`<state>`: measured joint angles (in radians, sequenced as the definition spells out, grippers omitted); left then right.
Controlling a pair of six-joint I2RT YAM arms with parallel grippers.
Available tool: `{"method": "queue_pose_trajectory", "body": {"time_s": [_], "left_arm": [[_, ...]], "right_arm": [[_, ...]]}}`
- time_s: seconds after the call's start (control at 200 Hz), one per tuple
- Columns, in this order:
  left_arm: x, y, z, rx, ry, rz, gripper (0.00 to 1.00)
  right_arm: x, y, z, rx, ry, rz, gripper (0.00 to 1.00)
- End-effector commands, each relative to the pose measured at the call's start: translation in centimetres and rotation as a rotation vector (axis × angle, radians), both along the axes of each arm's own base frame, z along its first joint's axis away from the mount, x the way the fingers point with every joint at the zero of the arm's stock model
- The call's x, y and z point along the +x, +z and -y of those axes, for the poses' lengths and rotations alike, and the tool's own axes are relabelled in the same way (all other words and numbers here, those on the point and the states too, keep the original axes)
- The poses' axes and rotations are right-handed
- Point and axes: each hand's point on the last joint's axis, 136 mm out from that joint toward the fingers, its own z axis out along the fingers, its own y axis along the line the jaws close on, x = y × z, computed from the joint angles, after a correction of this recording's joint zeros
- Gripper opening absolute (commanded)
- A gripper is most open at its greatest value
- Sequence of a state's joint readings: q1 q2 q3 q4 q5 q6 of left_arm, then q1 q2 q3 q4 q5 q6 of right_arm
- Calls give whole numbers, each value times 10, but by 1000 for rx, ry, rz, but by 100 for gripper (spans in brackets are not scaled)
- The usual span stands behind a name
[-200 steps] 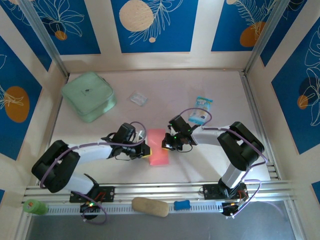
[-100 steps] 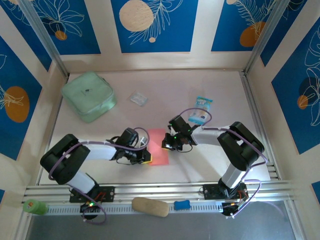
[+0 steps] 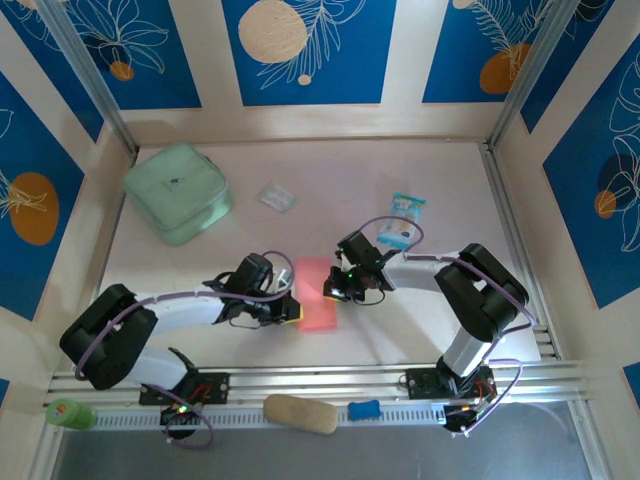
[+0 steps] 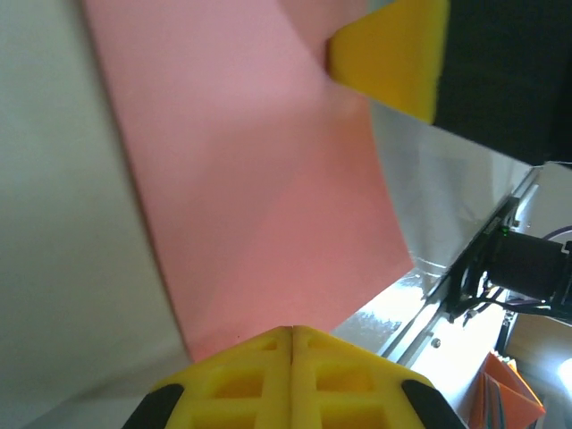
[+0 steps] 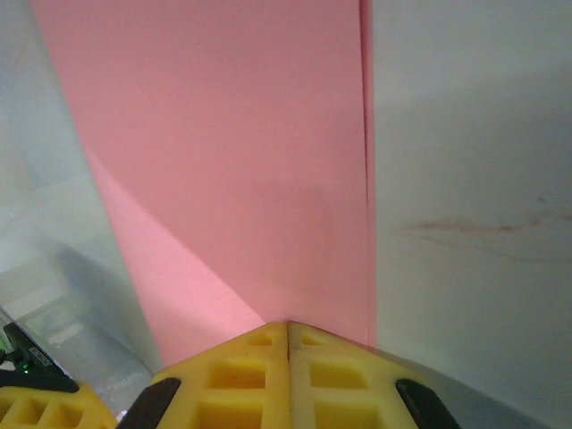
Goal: Fold a paper plane with a square sheet of paper (pick it up from the middle)
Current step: First fold a square sheet of paper at the bottom-center of the table.
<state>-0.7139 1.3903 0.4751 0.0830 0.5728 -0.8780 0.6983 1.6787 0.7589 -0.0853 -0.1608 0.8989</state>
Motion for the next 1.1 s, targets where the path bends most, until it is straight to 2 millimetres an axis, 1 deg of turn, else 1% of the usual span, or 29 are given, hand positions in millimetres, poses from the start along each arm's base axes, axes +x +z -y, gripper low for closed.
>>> {"method": "queue_pose_trajectory", "body": {"time_s": [0.0,0.2,0.375,0.48,0.65,0.955,1.035,1.095], "left_arm": [[-5,2,10,-31,-20,-30,0],[-20,-25,7,-13,-40,-88,0],[-36,-50,-11,77,-58,-124,0],[-46,-55,-18,113,-92,-126,0],[-50,-54,-24,157,-110,-102,0],[-54,-49,-24,183,-146,-67,0],[-54,-42,-21,175,-154,-48,0],[-50,-32,-18,157,-146,-19,0]], "right_arm": [[-37,-40,40,-187,-22,-147,0],[-38,-41,41,-189,-24,-150,0],[-39,-44,42,-192,-26,-154,0],[-39,-44,42,-193,-25,-154,0],[-38,-43,42,-193,-24,-153,0],[-38,-43,42,-194,-22,-153,0],[-39,-43,42,-193,-21,-155,0],[-39,-42,42,-190,-17,-153,0]]}}
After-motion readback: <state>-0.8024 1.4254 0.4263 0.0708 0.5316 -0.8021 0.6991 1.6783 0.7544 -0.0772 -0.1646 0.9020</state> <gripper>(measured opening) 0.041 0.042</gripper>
